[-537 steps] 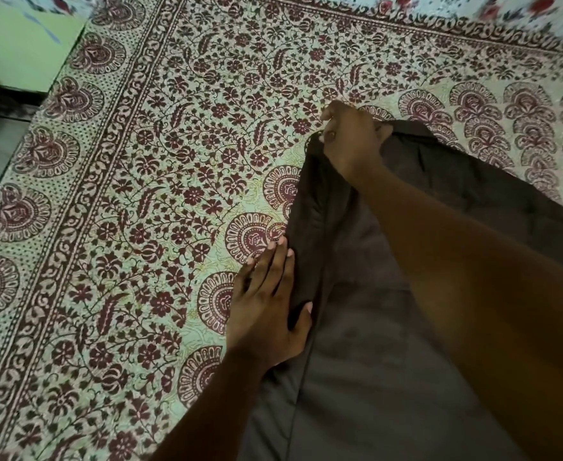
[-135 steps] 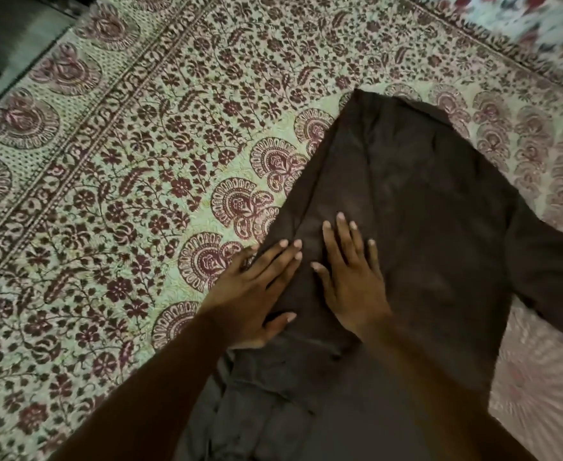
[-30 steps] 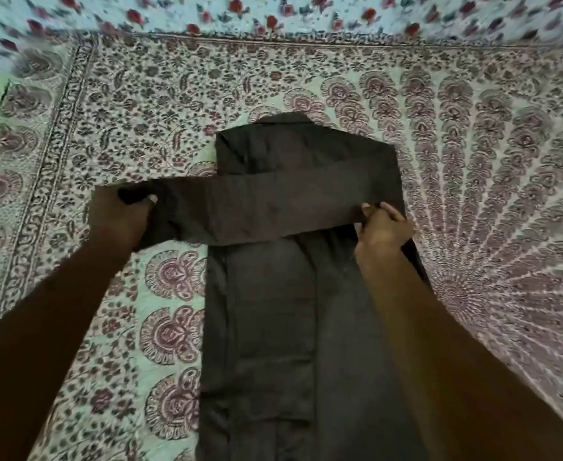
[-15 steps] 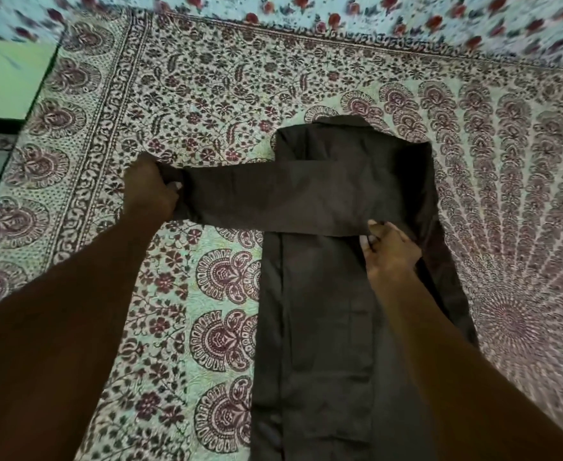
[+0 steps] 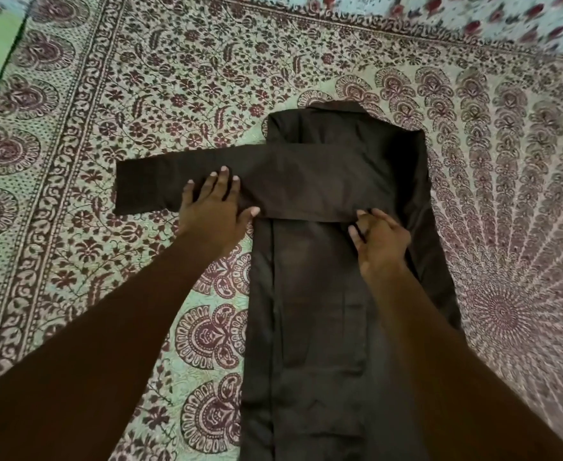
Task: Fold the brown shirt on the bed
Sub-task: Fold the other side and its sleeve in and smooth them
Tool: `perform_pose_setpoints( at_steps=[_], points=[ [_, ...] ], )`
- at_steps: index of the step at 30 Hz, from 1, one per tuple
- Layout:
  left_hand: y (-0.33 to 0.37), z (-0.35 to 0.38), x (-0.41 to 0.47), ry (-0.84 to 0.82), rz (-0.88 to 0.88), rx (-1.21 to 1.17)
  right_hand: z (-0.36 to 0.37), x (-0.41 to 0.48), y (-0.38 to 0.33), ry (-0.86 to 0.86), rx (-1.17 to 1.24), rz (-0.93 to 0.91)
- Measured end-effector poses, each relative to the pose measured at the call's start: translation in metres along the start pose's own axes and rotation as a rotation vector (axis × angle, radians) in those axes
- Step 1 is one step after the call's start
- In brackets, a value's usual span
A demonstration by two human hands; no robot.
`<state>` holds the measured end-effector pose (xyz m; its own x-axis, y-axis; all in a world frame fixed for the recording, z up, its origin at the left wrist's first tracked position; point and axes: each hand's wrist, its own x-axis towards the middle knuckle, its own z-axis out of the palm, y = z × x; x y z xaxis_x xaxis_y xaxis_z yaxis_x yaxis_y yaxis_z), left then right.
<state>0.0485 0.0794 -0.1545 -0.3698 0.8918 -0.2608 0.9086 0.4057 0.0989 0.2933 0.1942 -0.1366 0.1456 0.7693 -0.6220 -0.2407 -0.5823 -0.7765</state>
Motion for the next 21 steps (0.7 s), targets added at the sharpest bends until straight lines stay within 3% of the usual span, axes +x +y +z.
perform_pose_setpoints(
  at_steps=[3, 5, 7, 10, 12, 15, 17, 21],
  points=[
    [0.02, -0.003, 0.001, 0.01, -0.062, 0.03, -0.013, -0.006, -0.007, 0.02, -0.169, -0.049],
    [0.033, -0.002, -0.002, 0.076, -0.003, -0.013, -0.035, -0.012, -0.012, 0.158, -0.568, -0.294],
    [0.048, 0.0, -0.005, 0.134, 0.202, -0.082, -0.065, -0.013, -0.013, 0.295, -0.979, -0.522],
    [0.071, 0.006, -0.01, 0.043, 0.427, -0.035, -0.105, -0.005, -0.013, 0.34, -1.318, -0.513],
    [0.081, 0.009, -0.011, 0.025, 0.359, 0.051, -0.123, 0.004, -0.012, 0.206, -1.466, -0.45],
    [0.093, 0.013, -0.007, 0.076, 0.186, 0.059, -0.137, 0.009, -0.014, 0.008, -1.625, -0.532],
    [0.106, 0.013, -0.006, 0.083, 0.155, 0.073, -0.147, 0.007, -0.019, -0.048, -1.602, -0.592],
    [0.154, 0.012, -0.035, 0.176, 0.313, -0.048, -0.182, -0.003, -0.027, 0.105, -1.376, -0.51]
  ],
)
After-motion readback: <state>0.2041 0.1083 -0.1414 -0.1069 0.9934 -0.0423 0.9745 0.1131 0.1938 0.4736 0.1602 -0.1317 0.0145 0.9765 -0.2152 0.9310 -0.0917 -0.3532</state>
